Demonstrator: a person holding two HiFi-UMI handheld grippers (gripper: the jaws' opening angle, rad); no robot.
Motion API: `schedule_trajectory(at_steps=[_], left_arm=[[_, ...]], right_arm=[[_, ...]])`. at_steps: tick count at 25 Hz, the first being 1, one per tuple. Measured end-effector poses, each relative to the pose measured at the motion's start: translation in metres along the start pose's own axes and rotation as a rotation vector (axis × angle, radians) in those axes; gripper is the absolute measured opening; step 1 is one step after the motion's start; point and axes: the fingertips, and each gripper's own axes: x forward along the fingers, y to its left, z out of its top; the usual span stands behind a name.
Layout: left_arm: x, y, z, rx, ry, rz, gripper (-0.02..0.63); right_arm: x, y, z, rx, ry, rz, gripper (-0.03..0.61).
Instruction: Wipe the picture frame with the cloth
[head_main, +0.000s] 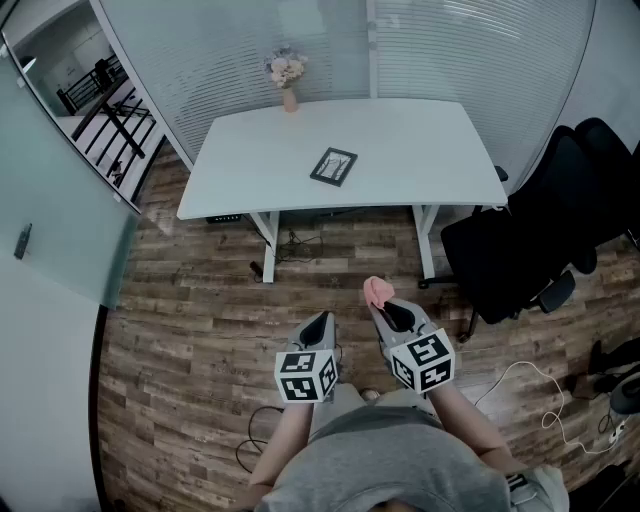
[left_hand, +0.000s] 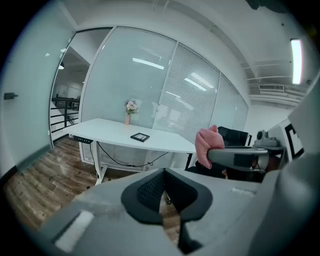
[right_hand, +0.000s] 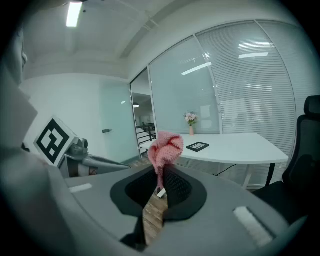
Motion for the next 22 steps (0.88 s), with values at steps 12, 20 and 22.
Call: schedule_trajectory(at_steps=[12, 20, 22], left_arm=[[-0.009, 0.004, -0.005, -0.003, -0.004, 0.020, 0.002], [-0.004, 0.004, -0.007, 0.001, 0.002, 0.019, 0.002], [-0.001, 0.007, -0.004, 0.000, -0.001, 0.024, 0.002]], right_arm=[[-0.005, 0.010, -0.003, -0.010, -0.005, 0.022, 0.034], [0.000, 0.006, -0.001, 0.025, -0.013, 0.055, 0.039], [0.005, 0.005, -0.001, 0.028, -0.012, 0.060, 0.040]])
